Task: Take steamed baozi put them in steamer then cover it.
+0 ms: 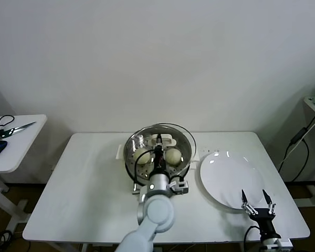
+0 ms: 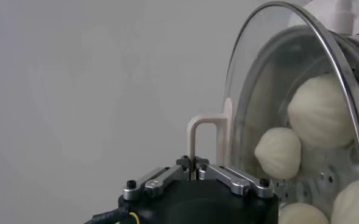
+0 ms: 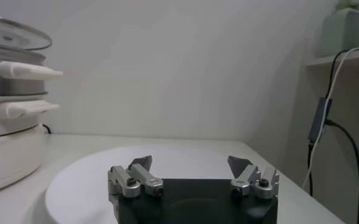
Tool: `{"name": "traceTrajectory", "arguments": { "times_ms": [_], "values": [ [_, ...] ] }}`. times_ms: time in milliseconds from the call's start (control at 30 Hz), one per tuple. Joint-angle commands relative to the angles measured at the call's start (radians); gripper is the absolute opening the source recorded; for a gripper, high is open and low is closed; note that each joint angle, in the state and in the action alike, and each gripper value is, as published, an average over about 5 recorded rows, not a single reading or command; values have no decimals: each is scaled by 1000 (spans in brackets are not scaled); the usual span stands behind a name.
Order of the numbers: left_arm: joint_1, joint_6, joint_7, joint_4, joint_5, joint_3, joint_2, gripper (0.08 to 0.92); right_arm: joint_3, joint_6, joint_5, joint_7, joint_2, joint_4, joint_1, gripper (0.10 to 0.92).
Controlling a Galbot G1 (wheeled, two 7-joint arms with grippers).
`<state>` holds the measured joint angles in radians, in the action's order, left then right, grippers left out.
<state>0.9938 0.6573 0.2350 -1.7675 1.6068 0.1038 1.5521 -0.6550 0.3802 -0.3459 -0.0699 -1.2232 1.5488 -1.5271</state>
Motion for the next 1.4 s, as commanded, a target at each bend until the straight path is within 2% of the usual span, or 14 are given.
{"name": "traceTrajectory", "arguments": {
  "times_ms": [33,633,867,967,1100,1400],
  "values": [
    [-9,2,2,40,30,-8,0,133,2,7,-2,2,-1,-2,1,823],
    [4,-9,-7,50,51,-40,-7,133,4,22,0,2,-1,-13,5,823],
    [16,-9,-20,18,26,-32,-13,136,5,20,0,2,-2,-11,7,823],
    [30,-9,-17,-10,4,-21,-25,180,4,16,0,5,-1,-11,8,823],
    [46,-9,-15,-66,-37,-8,-55,296,4,8,9,9,-2,-2,12,823],
    [130,-10,-30,-274,-233,20,-185,556,10,-40,6,39,6,19,19,823]
  ]
}}
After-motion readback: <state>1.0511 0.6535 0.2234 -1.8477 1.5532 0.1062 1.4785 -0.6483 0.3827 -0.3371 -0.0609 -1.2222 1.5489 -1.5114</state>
